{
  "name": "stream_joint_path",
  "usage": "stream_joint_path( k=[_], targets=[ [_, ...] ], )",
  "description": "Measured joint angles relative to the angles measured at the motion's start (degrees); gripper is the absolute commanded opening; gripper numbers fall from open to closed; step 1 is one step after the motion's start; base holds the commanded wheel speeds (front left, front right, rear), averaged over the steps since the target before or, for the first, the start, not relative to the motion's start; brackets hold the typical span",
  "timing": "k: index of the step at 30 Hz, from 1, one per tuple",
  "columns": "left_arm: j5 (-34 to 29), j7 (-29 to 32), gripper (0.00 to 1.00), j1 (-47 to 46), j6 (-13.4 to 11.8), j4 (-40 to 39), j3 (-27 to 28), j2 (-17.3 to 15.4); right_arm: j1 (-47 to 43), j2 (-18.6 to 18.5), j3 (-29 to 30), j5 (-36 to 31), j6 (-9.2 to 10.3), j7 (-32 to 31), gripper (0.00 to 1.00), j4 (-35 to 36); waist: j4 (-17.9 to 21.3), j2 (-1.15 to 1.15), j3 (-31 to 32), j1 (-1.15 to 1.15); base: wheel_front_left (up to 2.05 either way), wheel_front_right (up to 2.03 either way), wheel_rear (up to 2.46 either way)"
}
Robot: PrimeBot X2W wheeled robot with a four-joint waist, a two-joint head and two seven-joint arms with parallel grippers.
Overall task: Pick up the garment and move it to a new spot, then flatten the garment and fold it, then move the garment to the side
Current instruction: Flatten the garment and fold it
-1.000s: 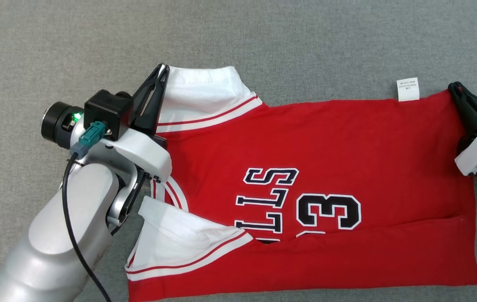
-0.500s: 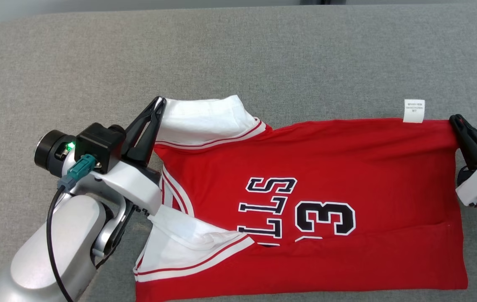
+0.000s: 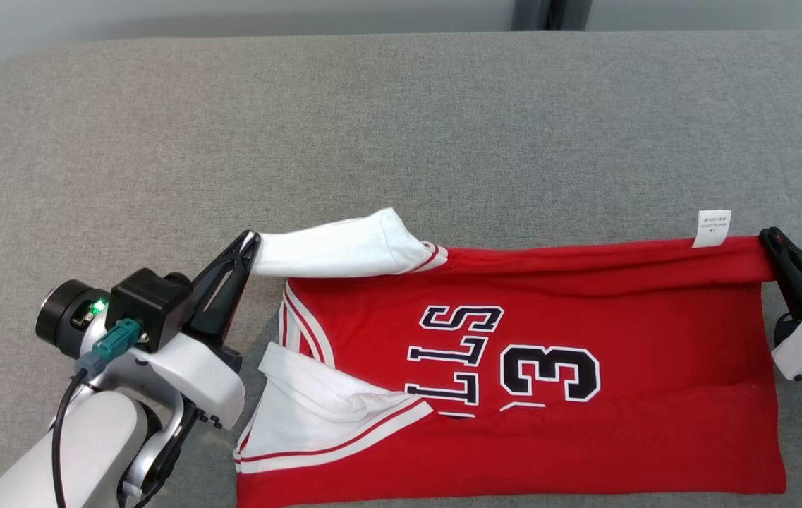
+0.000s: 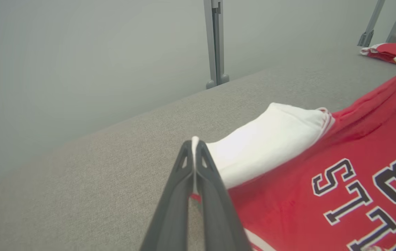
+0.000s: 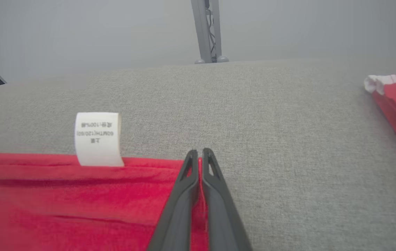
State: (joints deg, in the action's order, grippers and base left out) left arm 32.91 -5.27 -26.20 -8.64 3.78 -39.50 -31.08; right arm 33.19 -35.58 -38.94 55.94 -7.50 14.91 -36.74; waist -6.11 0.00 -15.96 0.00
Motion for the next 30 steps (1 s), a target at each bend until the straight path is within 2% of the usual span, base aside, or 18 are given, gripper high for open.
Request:
stream_joint_path(
  k=[12, 27, 28, 29, 30],
  targets=[
    [0.7, 3.7, 0.00, 6.6, -0.4, -4.9, -2.5, -4.6, -4.8, -1.8, -2.5, -1.0, 0.00, 0.0, 0.00, 2.7, -0.2, 0.00, 2.9, 0.00, 0.00, 0.00, 0.00],
    [1.6, 9.9, 0.00, 11.2, 1.0, -9.0, -6.2, -9.6, -6.8, -7.1, -12.5, 2.3, 0.00, -0.6, 0.00, 7.2, 0.9, 0.00, 5.6, 0.00, 0.00, 0.00, 0.00],
    [1.9, 10.3, 0.00, 11.5, 1.0, -9.2, -6.3, -9.8, -6.8, -7.5, -13.2, 2.8, 0.00, -0.9, 0.05, 7.8, 1.0, 0.00, 5.7, 0.00, 0.00, 0.00, 0.00],
    [1.9, 10.8, 0.00, 11.9, 1.0, -9.3, -6.7, -10.1, -6.8, -7.8, -14.0, 3.4, 0.00, -1.5, 0.25, 8.5, 1.1, 0.00, 5.9, 0.00, 0.00, 0.00, 0.00],
    [2.0, 11.1, 0.00, 12.2, 1.0, -9.6, -6.9, -10.3, -6.9, -8.2, -14.8, 4.1, 0.00, -1.9, 0.51, 9.2, 1.3, 0.00, 6.1, 0.00, 0.00, 0.00, 0.00]
  ],
)
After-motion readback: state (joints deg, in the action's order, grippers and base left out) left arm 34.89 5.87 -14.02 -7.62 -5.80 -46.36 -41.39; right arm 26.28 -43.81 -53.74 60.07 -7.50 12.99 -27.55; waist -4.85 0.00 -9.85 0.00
